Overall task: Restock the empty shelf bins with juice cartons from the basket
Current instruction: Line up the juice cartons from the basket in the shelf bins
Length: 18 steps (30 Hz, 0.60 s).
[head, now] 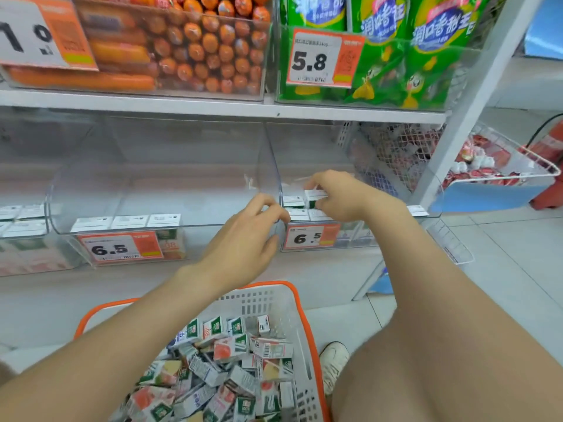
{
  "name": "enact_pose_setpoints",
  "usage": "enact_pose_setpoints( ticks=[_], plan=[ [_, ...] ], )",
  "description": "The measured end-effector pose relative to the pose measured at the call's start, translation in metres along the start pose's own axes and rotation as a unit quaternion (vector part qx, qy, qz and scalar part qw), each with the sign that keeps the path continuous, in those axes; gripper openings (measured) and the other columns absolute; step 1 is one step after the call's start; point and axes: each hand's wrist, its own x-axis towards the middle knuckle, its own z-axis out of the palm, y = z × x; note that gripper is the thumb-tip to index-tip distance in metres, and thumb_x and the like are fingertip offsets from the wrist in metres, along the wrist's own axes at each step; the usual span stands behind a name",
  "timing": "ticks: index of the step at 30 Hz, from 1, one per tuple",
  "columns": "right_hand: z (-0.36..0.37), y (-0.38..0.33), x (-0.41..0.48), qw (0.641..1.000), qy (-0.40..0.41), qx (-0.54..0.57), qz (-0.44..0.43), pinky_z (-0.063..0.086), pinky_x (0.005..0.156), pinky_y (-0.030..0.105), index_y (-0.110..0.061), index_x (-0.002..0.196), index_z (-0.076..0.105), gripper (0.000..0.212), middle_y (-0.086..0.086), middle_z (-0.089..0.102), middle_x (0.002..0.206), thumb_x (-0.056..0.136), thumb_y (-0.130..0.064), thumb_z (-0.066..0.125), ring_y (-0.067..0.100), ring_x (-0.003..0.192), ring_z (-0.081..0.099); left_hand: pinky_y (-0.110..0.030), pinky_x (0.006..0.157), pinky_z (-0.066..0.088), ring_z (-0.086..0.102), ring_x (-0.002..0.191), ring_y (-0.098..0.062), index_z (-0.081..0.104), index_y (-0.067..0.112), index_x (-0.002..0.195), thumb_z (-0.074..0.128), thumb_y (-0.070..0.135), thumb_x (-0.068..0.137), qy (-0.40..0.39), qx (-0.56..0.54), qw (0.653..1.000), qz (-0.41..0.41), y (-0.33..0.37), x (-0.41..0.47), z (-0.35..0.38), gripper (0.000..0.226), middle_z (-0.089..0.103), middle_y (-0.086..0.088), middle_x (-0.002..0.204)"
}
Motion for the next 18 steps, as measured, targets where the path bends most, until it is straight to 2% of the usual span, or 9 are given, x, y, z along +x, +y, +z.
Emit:
enact_pose_setpoints(
  ticks=[3,6,9,11,13,14,16,18],
  plan=[
    [0.003,-0.005,0.004,0.999,-0.036,0.018,0.012,0.045,0.109,0.038,-0.019,0.145,0.056,0.055,0.011,0.054,0.150,0.092,-0.008,0.049,0.030,0.136,0.052,-0.046,0.094,0.053,0.064,0.109,-0.026,0.054,0.036,0.131,0.060,0.016,0.099,-0.017,-0.024,1.000,0.006,-0.010,-0.003,0.003,0.038,0.044,0.012,0.137],
    [0.010,-0.010,0.004,0.999,-0.016,0.006,0.035,0.047,0.109,0.041,-0.009,0.142,0.058,0.052,0.017,0.056,0.147,0.092,-0.006,0.047,0.036,0.134,0.052,-0.043,0.103,0.049,0.060,0.119,-0.019,0.058,0.031,0.133,0.061,0.015,0.098,-0.020,-0.032,0.999,0.020,-0.016,-0.004,0.004,0.038,0.052,0.011,0.134],
    [0.012,-0.027,-0.008,0.993,0.116,-0.022,0.025,0.052,0.091,0.044,-0.003,0.125,0.059,0.038,0.023,0.061,0.126,0.088,-0.006,0.050,0.042,0.114,0.058,-0.041,0.105,0.046,0.056,0.120,-0.017,0.066,0.022,0.122,0.055,0.006,0.095,0.034,-0.031,0.999,0.028,-0.019,-0.012,0.002,0.033,0.063,0.006,0.124],
    [0.017,-0.052,-0.025,0.974,0.227,-0.012,0.001,0.046,0.075,0.040,-0.004,0.107,0.062,0.024,0.021,0.064,0.106,0.085,-0.005,0.051,0.041,0.098,0.059,-0.043,0.097,0.045,0.056,0.111,-0.022,0.069,0.019,0.107,0.045,0.004,0.088,0.110,-0.006,0.994,0.020,-0.021,-0.026,0.000,0.034,0.067,0.004,0.110],
    [0.028,-0.085,-0.047,0.964,0.265,0.017,-0.031,0.045,0.065,0.039,-0.008,0.089,0.065,0.019,0.018,0.068,0.088,0.081,-0.012,0.048,0.041,0.082,0.061,-0.042,0.087,0.043,0.055,0.098,-0.025,0.070,0.015,0.094,0.041,0.006,0.084,0.171,0.013,0.985,0.021,-0.024,-0.045,0.001,0.032,0.066,0.004,0.097],
    [0.037,-0.101,-0.058,0.969,0.238,0.029,-0.059,0.049,0.062,0.039,-0.009,0.083,0.065,0.022,0.017,0.068,0.081,0.078,-0.018,0.046,0.041,0.077,0.061,-0.040,0.082,0.042,0.054,0.091,-0.025,0.070,0.013,0.089,0.043,0.006,0.084,0.183,0.017,0.983,0.022,-0.027,-0.055,0.004,0.028,0.065,0.002,0.092],
    [0.060,-0.127,-0.075,0.988,0.108,0.032,-0.108,0.052,0.062,0.037,-0.012,0.073,0.062,0.024,0.013,0.063,0.072,0.079,-0.025,0.044,0.037,0.071,0.058,-0.037,0.072,0.041,0.055,0.080,-0.025,0.067,0.013,0.082,0.046,0.007,0.084,0.157,0.013,0.987,0.010,-0.036,-0.077,0.011,0.022,0.063,0.003,0.083],
    [0.089,-0.143,-0.085,0.988,-0.037,-0.021,-0.150,0.046,0.061,0.035,-0.016,0.066,0.052,0.022,0.007,0.053,0.067,0.087,-0.018,0.049,0.030,0.067,0.052,-0.035,0.064,0.043,0.058,0.071,-0.024,0.065,0.021,0.077,0.046,0.011,0.083,0.059,-0.032,0.996,-0.052,-0.051,-0.100,0.021,0.022,0.060,0.010,0.074]
  ],
)
